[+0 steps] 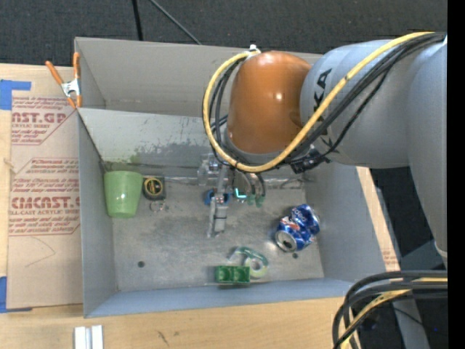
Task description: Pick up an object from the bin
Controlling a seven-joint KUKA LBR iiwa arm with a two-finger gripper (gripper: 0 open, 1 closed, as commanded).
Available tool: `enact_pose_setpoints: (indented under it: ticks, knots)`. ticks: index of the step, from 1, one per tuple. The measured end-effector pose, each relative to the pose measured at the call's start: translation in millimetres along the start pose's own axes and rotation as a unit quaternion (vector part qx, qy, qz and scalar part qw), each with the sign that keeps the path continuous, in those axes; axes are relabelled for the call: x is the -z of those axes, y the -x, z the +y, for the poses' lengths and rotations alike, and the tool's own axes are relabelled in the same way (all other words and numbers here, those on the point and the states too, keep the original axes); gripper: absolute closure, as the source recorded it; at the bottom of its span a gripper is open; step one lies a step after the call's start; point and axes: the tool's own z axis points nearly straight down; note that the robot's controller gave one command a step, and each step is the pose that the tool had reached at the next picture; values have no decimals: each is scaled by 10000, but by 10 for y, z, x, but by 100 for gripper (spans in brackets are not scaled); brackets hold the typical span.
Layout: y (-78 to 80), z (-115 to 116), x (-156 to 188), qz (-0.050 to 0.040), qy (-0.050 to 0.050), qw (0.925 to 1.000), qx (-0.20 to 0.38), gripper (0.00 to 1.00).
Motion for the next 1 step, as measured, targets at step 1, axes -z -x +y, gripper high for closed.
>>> enact_pose_setpoints:
  ticks: [1]
  knots:
    - [-640, -378, -948, 33, -9, 10000, -6, 0]
